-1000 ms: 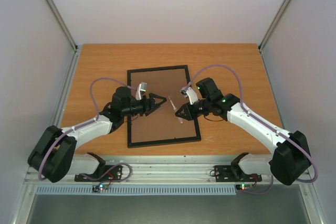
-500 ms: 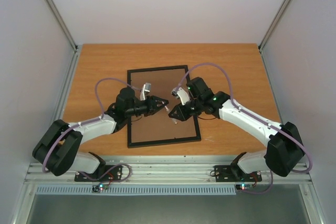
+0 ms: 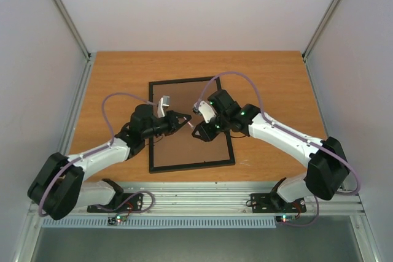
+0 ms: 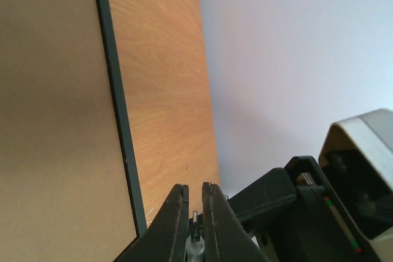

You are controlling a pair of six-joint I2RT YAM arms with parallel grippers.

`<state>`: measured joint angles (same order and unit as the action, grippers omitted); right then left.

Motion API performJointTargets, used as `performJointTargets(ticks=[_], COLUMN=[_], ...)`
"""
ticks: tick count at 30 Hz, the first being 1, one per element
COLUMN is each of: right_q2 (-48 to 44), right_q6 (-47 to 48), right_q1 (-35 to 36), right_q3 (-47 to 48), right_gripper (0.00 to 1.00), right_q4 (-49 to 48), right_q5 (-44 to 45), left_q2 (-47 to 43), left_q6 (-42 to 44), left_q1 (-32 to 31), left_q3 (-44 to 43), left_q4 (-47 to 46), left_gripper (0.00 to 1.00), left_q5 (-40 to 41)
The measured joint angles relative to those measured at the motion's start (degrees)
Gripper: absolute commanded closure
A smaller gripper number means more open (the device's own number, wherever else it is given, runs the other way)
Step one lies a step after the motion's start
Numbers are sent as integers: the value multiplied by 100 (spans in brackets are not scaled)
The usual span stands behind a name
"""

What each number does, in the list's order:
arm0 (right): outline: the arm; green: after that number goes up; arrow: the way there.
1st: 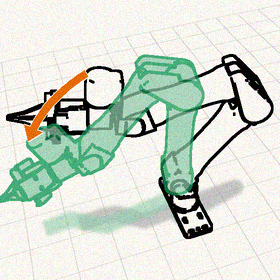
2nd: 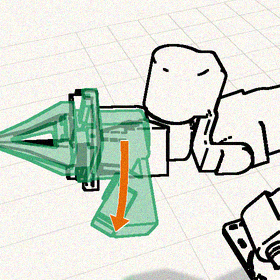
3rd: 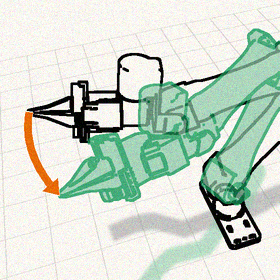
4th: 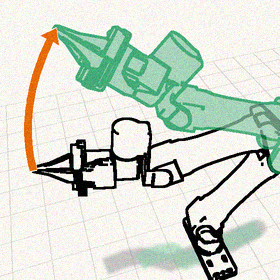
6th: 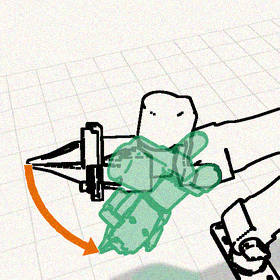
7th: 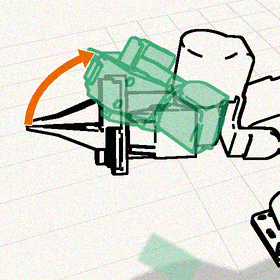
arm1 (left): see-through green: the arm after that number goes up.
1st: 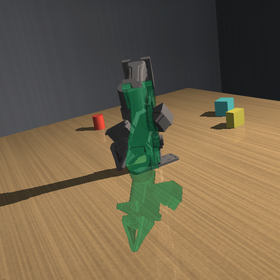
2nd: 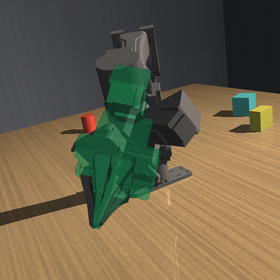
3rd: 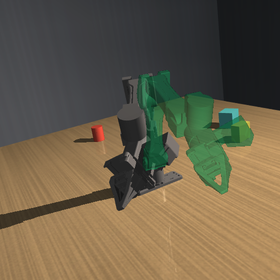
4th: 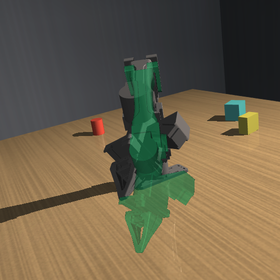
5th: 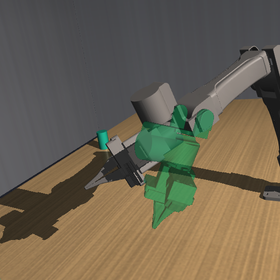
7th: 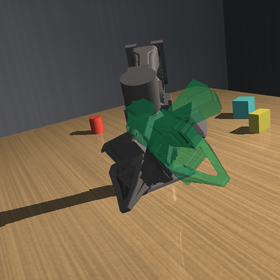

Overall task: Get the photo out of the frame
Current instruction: Pick up the screwdriver from the center of the board.

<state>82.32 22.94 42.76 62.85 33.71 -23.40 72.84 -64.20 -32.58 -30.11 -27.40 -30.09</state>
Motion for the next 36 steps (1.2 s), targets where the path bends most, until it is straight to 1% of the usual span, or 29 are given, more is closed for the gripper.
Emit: performJointTargets(ticks=[5, 12, 17, 20, 21, 23, 27, 29, 33, 34, 36], right_q2=[101, 511, 688, 774, 802, 857, 957, 957, 970, 981, 1027], right_q6=[212, 503, 658, 721, 743, 778, 833, 857, 968, 999, 1078], right_q1=[197, 597, 811, 892, 920, 973, 1034, 1036, 1073, 1082, 1082], right_q3=[103, 393, 494, 553, 564, 581, 636, 645, 750, 793, 905], right_gripper=[60, 62, 64, 68, 70, 77, 97, 99, 99, 99, 99], right_q4=[173, 278, 302, 304, 299, 308, 334, 361, 468, 527, 684], right_q5=[382, 981, 1320, 1510, 1572, 1650, 1777, 1827, 1829, 1834, 1847], left_q2=[-531, -715, -732, -750, -763, -782, -807, -857, -1130, -1215, -1399], left_q6=[-83, -319, -446, -485, -501, -529, -590, -599, -446, -330, -140], left_q1=[-2, -2, -2, -2, -2, -2, -2, -2, -4, 0, 52], left_q3=[44, 50, 138, 144, 160, 201, 249, 249, 210, 179, 118], left_q4=[688, 1425, 1539, 1600, 1600, 1602, 1620, 1698, 2100, 2256, 2638], left_gripper=[100, 99, 99, 100, 100, 100, 99, 95, 80, 74, 69], left_q5=[531, 929, 1038, 1067, 1078, 1097, 1154, 1182, 1320, 1386, 1515])
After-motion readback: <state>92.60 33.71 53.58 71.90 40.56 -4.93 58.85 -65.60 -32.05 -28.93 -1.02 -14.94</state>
